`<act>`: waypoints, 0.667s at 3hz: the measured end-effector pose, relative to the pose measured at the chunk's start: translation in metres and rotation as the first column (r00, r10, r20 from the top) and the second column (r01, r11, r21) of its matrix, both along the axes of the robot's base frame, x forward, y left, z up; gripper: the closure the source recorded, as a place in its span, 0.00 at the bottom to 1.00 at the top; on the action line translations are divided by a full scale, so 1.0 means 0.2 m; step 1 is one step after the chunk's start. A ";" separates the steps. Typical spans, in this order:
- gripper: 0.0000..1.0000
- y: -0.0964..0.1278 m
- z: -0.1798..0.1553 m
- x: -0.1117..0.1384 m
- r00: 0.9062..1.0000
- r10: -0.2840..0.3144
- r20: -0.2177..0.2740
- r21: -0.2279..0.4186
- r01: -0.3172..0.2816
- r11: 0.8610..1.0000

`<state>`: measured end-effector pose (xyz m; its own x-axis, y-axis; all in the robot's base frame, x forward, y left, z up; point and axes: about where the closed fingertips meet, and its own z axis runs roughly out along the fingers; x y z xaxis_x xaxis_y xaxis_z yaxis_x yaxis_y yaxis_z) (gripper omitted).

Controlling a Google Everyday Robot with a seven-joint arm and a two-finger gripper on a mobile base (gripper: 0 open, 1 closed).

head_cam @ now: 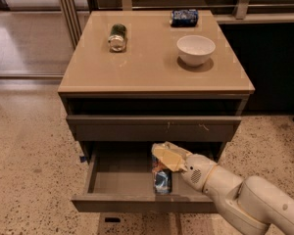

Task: Place redbull can into middle drawer

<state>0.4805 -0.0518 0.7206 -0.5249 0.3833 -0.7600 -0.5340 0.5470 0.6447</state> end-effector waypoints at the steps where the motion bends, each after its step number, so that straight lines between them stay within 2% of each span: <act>1: 1.00 -0.15 -0.28 0.06 0.989 -0.138 -0.043 -0.040 0.136 0.990; 2: 1.00 -0.19 -0.35 0.09 0.981 -0.181 -0.072 -0.059 0.177 0.983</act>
Offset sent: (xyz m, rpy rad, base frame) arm 0.0109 -0.0257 -0.0498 -0.0317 0.0396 -0.1214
